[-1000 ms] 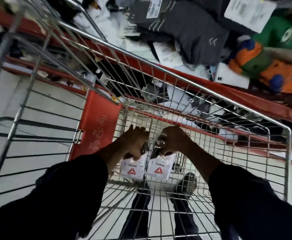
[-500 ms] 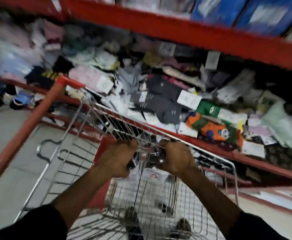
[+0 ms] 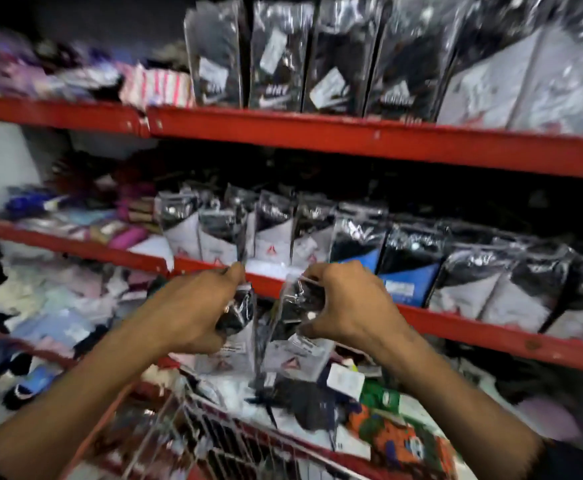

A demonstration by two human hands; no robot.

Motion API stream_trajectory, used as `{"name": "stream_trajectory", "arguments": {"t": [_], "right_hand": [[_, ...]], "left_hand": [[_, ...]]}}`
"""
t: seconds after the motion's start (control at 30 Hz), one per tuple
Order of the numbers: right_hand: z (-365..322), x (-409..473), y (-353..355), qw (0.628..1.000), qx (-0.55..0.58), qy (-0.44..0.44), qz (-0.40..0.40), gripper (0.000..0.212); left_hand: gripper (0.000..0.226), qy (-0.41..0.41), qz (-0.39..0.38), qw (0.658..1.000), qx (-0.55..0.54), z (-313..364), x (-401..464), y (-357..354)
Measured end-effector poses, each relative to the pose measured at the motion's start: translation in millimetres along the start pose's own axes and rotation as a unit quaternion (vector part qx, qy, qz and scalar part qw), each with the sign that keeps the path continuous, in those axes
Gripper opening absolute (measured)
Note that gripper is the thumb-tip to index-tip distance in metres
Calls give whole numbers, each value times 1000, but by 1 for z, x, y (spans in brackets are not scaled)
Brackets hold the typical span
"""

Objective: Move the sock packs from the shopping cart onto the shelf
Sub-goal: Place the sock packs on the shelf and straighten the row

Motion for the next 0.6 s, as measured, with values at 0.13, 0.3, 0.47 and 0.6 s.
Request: {"name": "stream_trajectory", "arguments": {"t": [0.13,0.3,0.47,0.6], "right_hand": [[-9,36,40,999,3,5,52,45],[-13,81,71,997,-19,-15,73,44],[-2,127,78,997,-15,-27,69,44],[11,154,72,997,-9,-45,65,50]], "left_hand": [[66,-14,47,999,7,-24,30,44],[74,-32,70,997,-31,-44,79,78],[85,-38,55,997,-42,-55,127,91],[92,-50,39,997,-38,-59,162,86]]}}
Point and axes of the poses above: each hand's wrist, its own x-axis towards the middle knuckle, its own y-axis out of the back of the hand, z = x × y, the point moved 1 cm from there along x, towards the middle knuckle
